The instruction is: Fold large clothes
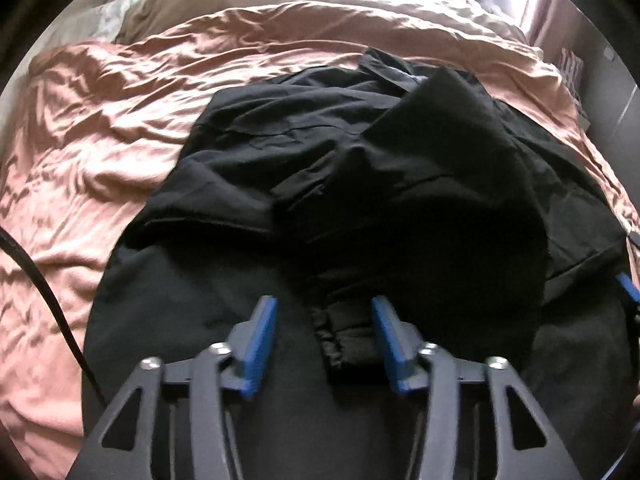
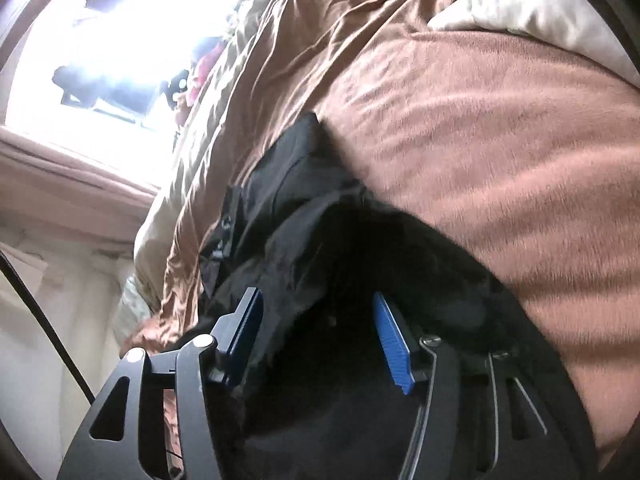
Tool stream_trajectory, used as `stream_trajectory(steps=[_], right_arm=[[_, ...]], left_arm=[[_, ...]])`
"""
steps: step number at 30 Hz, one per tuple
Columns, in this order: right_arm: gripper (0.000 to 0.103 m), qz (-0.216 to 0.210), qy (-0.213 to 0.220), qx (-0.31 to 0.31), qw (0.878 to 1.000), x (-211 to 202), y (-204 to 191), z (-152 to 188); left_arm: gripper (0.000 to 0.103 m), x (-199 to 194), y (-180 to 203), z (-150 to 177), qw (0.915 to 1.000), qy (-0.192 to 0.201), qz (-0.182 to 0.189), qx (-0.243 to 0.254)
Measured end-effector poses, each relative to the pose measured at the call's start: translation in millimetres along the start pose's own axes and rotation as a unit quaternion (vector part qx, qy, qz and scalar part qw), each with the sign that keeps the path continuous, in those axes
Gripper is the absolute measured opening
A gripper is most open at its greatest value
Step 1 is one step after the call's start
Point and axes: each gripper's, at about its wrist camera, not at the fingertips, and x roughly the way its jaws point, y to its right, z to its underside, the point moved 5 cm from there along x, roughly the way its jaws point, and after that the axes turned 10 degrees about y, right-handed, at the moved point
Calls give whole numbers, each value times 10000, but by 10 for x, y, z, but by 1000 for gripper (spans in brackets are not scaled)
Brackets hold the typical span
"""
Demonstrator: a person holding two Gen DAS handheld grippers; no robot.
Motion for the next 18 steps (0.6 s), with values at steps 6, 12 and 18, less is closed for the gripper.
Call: stream_trajectory(steps=[6,12,18], right_arm=[[55,-146,45,287,9995,-41,148,-11],[55,-153,49,352,9993,-113,210,-47],[55,-99,39,228,9997,-115,160,-60]], left_arm=[[3,-85,150,-187,9990,-4,-163,409],[1,-543,-4,-660,9964,582,-366,490],[0,-696,-166,-1156,9889,970,-777,811]])
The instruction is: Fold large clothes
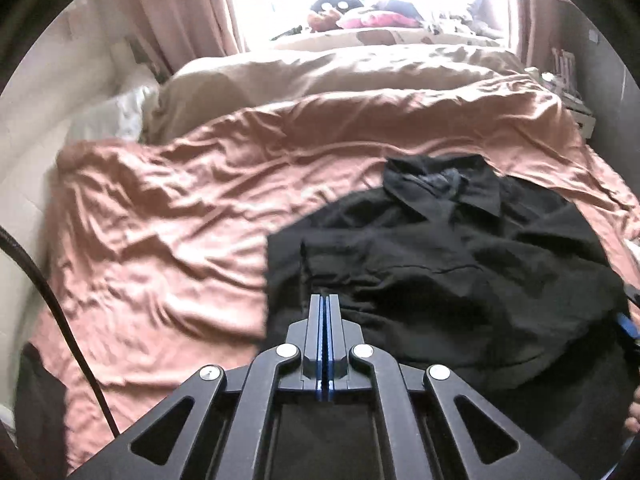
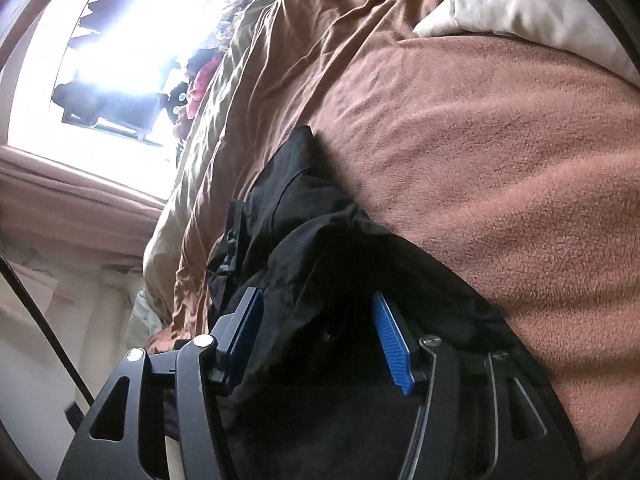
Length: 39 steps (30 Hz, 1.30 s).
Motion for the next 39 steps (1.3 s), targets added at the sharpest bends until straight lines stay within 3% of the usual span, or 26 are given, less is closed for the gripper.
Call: stream_trajectory(steps=[6,10,16,17,20,21,27,29,30,31,33,34,39], right_arm=[[55,76,90,-110,9999,8,-43,-4],[55,178,133,-164,9996,44,-35,-6],[55,204,150,-259,9993,0,-141,-3],[55,200,164,-232,9994,-17,-145,-5],[55,182,175,-205,9995,-37,-129,-17],[55,173,168,-200,9995,-39,-124,-24],[55,160,162,-191,9996,-38,-98,-49],[55,164,161,-165,9996,-34,-91,-42],[55,157,162,-145,9996,-32,-85,-46],[55,150,163,-125,9997,-29,-78,-51],[55,133,161,-91,9997,-32,-64,-64],[55,83,144,-13,9999,-38,-53,-66],[55,-163,177,159,9996,-197,-126,-109]], left_arm=[[0,418,-222,54,9992,-284,-260,-48],[0,674,-282,314,9959,-810,67,-394],[4,750,-207,443,9911,-1065,495,-631],[13,765,-191,446,9905,-1091,541,-639],[62,854,-109,461,9900,-1189,557,-518],[64,882,-77,462,9900,-1183,582,-505],[63,1138,13,582,9834,-1542,692,-662],[59,1242,28,645,9796,-1693,762,-769],[52,1275,42,660,9787,-1714,801,-796],[50,1289,64,656,9800,-1661,779,-768],[30,1269,111,609,9857,-1520,557,-462],[27,1230,137,570,9881,-1427,495,-279],[25,965,-10,244,9956,-893,252,-148]])
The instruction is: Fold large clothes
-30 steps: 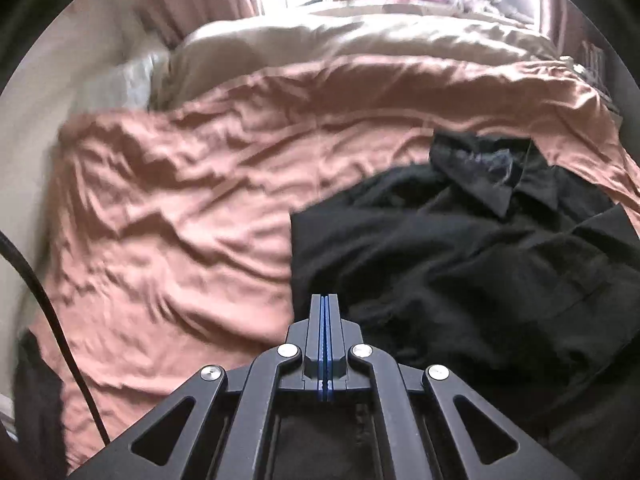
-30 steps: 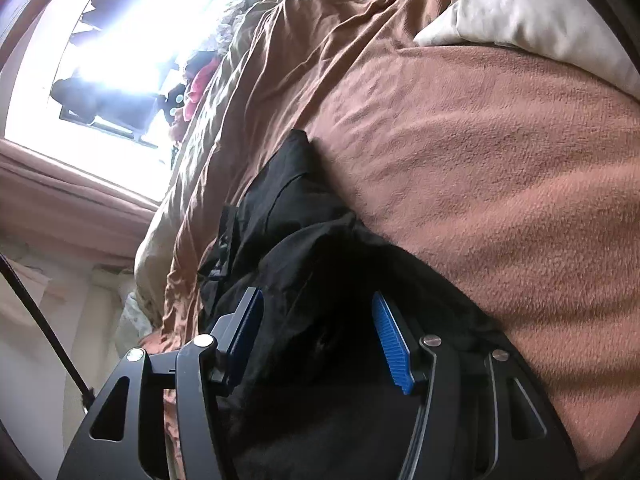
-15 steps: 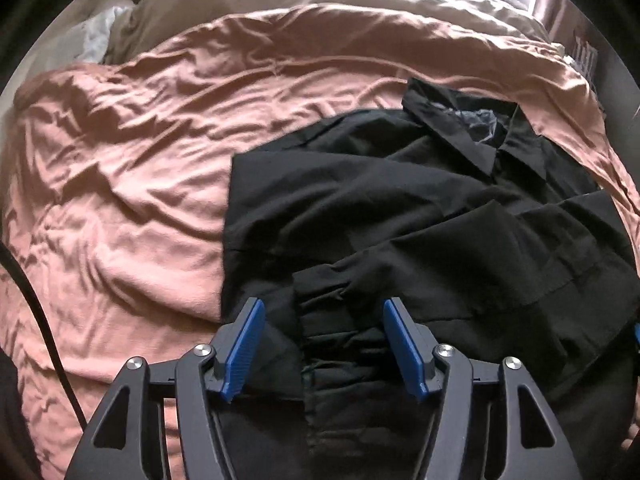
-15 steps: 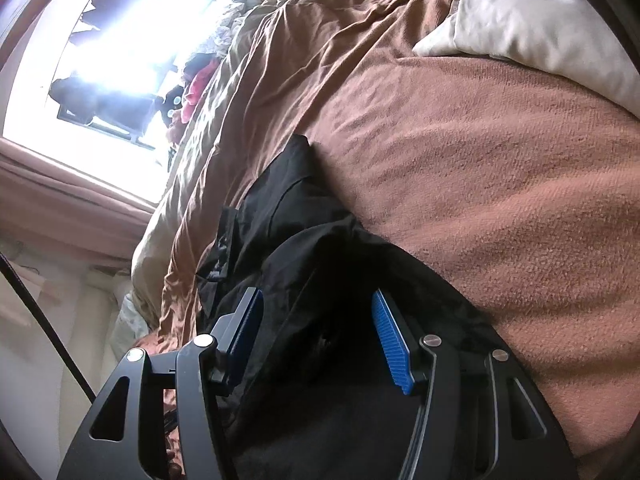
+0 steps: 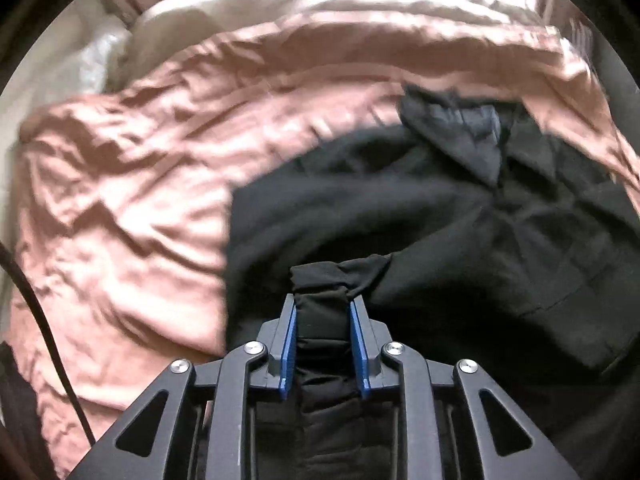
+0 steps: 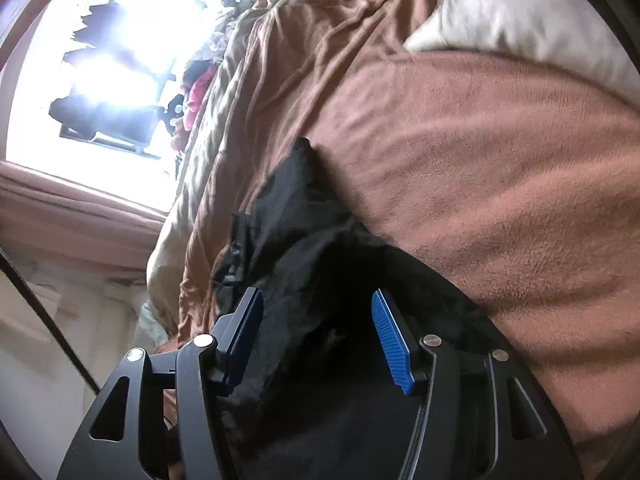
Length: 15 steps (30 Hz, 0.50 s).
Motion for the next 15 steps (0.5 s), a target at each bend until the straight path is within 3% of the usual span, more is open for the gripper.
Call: stream_trajectory(steps=[4,9,14,15], right_arm=[[55,-374,265,-144,9988,-149,-169,-89],[55,-622,340,-329,9969,1,-137,-19],[55,-303,31,-255,9992,314,46,99],[48,-133,17,-259,9996,342,76,99]], left_arm=[[25,-158,-125,-214,9997,244,-35,-79],[25,82,-172,-140,9998,64,-152,-94],[26,396,-202,86,9995,-255,-147,-98],[27,421,-194,104,9995,-257,-158,-56]])
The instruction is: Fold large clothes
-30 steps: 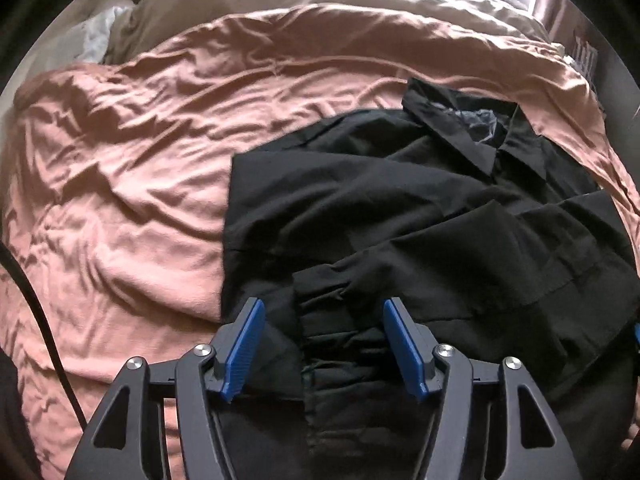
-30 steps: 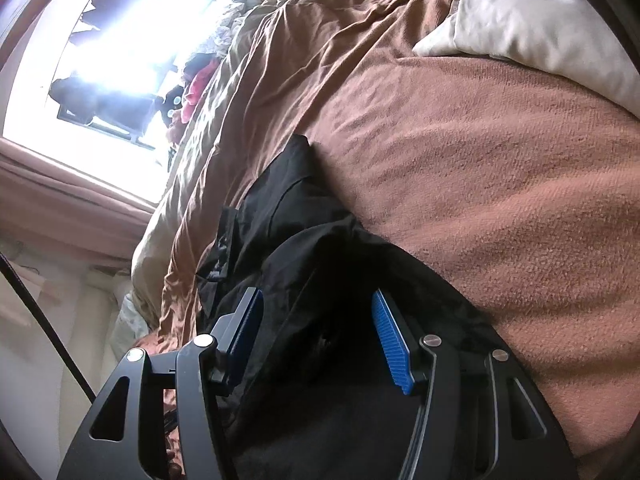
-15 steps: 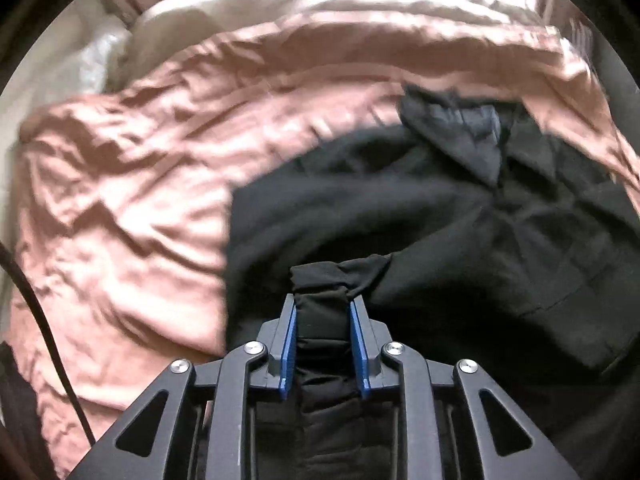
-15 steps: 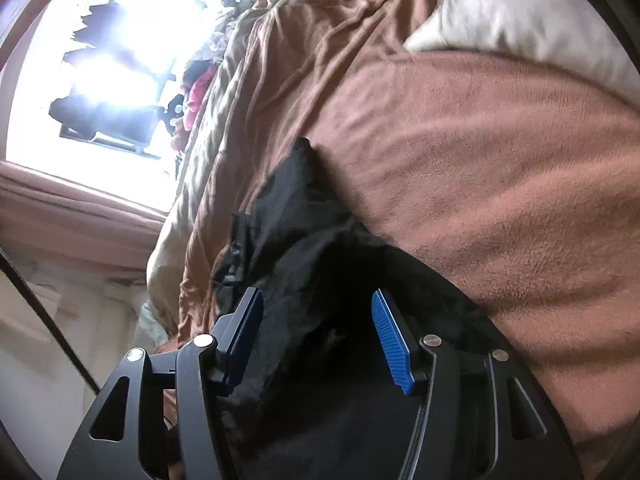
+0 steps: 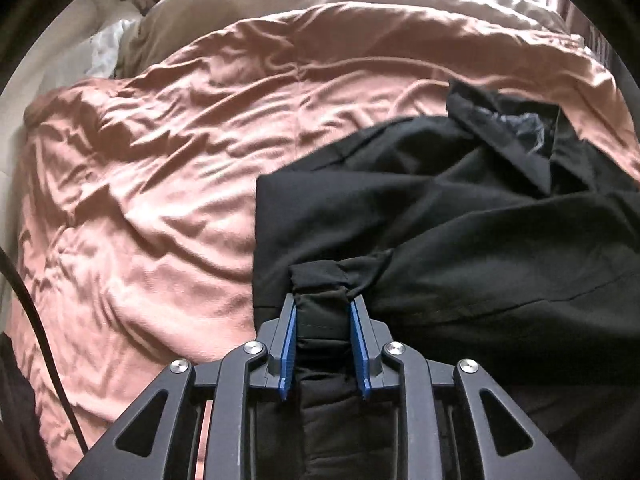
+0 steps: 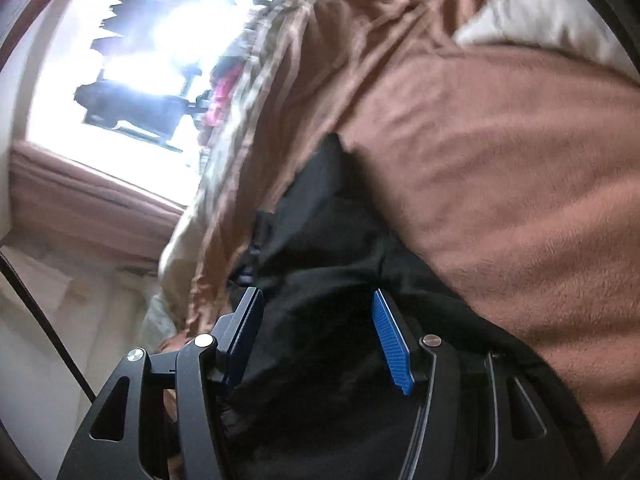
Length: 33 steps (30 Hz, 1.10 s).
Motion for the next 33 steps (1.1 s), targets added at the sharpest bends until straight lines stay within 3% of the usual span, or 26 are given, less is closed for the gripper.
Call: stream_trajectory(steps=[3,5,10,13,16,20,21,23,24,25,33], right_arm=[[29,577,-40,-363,9977,58,42,23],[23,762,-46,-456,9960,52,70,33],[24,860,1,-681,9940,-130,-66,-13],[26,771,25,-896,9930,-311,-199,25],[26,582,-18,-1011,9932,-469,-295,113],[26,491,-129,-1144,9921,-758,-358,162],[30,413,-138,-1189,9919,-890,-376,184],[52,481,-71,-1354,9896,-1085,-393,237],[69,510,-12,-1484,9876,-1202,-415,280],[75,529,18,-1577,9861,-1301,-433,322],[84,900,91,-2122,9730,-2123,-459,426]], left_arm=[[33,69,33,22,9998,-34,-63,162],[34,45,13,2,9999,-28,-10,98],[38,-366,-174,-100,9984,400,316,-244],[55,-744,-297,-101,9966,712,312,-270],[62,-1159,-385,3,9934,1032,406,-302],[66,-1597,-508,254,9903,1155,563,-531],[68,-1730,-555,359,9887,1175,656,-666],[74,-1890,-624,517,9875,1157,736,-781],[76,-1968,-652,602,9875,1155,710,-805],[77,-2063,-685,709,9879,1150,654,-810],[86,-2735,-880,1298,9854,1249,660,-950]])
